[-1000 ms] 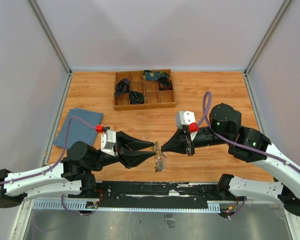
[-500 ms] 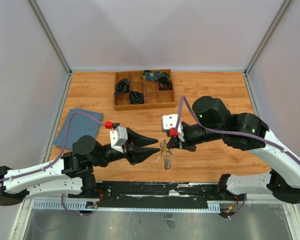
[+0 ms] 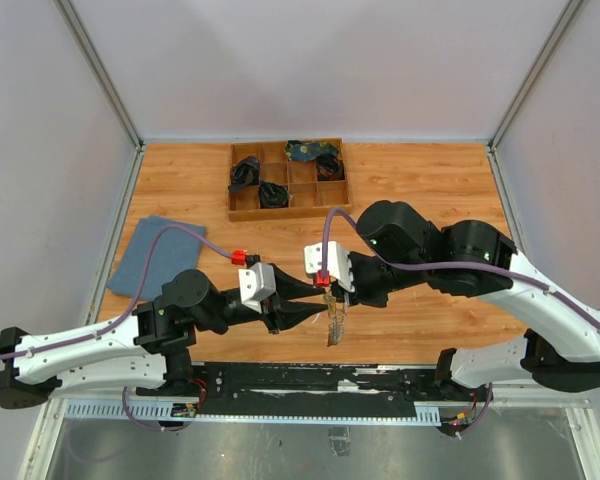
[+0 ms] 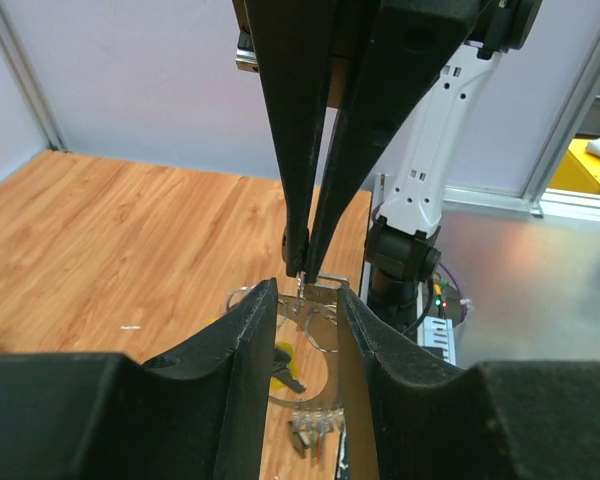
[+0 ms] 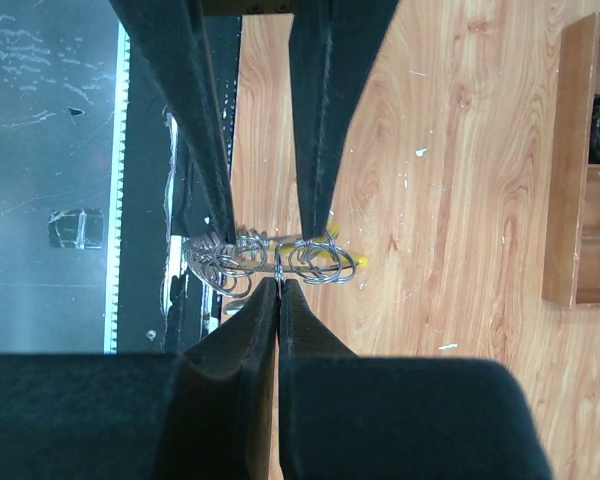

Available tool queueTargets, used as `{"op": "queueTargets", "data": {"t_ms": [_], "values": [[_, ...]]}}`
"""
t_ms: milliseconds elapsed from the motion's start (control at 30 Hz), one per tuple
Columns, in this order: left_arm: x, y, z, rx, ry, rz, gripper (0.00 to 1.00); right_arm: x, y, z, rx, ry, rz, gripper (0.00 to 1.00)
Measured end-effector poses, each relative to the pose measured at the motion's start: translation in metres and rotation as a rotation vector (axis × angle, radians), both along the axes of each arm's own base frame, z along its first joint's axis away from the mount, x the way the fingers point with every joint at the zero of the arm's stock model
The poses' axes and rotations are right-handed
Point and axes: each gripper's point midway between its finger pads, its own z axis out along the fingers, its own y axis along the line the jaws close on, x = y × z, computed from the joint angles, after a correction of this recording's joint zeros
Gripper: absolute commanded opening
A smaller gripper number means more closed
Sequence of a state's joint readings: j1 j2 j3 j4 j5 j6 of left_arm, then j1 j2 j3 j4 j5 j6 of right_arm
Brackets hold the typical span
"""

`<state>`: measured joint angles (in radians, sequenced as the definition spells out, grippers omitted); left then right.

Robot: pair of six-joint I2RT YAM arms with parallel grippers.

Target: Put the keys on the keyring

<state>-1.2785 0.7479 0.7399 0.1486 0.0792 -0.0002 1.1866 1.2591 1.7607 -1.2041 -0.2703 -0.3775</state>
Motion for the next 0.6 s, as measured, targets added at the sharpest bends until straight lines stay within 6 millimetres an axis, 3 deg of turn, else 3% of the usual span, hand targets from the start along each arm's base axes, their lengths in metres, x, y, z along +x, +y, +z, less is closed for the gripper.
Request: {"op": "queueTargets", "data": {"t_ms": [300,600], "values": [[0.002,-0.010,-0.015,0.051,-0.007,-0.009,0.35,-0.004,0.004,-0.002,-0.011,-0.007,0.025,0.00],[0.002,-0.012,-0.017,0.059,-0.008,-0.009,0.13,-0.006,0.005,-0.001,-0.007,-0.011,0.036,0.00]]}}
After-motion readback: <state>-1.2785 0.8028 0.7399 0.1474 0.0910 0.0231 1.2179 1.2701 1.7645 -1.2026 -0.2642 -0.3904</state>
